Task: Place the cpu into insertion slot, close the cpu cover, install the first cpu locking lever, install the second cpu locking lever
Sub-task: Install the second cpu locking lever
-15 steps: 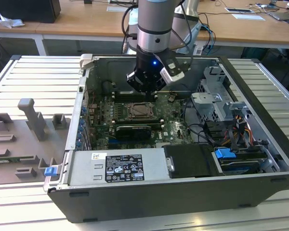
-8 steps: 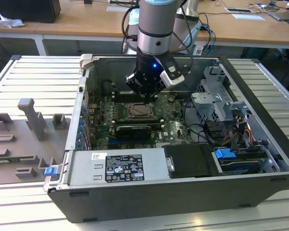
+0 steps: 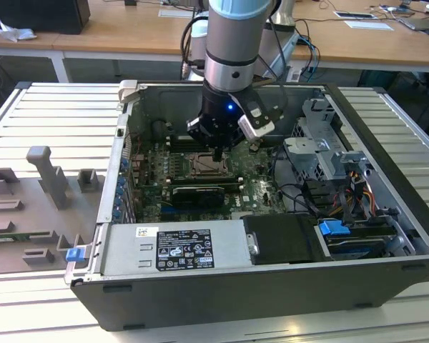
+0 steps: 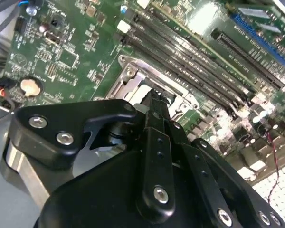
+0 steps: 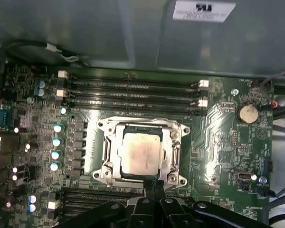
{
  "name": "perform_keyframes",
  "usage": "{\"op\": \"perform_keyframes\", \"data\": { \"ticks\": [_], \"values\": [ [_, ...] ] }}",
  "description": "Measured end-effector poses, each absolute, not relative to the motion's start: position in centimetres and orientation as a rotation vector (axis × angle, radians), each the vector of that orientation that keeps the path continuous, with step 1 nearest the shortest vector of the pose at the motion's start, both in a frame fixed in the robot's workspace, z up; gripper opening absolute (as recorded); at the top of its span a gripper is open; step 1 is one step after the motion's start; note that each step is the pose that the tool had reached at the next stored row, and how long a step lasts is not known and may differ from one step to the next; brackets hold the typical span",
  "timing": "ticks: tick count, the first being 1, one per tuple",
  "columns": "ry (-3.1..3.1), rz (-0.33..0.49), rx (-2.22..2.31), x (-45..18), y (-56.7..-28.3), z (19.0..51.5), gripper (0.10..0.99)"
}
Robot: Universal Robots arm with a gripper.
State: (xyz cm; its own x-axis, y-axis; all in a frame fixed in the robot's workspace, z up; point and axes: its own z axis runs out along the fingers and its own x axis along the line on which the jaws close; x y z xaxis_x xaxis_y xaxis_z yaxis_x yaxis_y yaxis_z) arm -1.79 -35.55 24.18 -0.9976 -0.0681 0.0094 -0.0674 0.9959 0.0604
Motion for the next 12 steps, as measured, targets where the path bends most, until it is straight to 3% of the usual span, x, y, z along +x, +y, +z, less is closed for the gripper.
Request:
{"op": "perform_keyframes", "data": {
  "ticks": [10,12],
  "values": [
    [-3.126,-0.165,0.111,-1.8,-37.1,24.0,0.106],
    [-3.124,-0.216,0.111,-1.8,-37.5,24.0,0.106]
  ]
}}
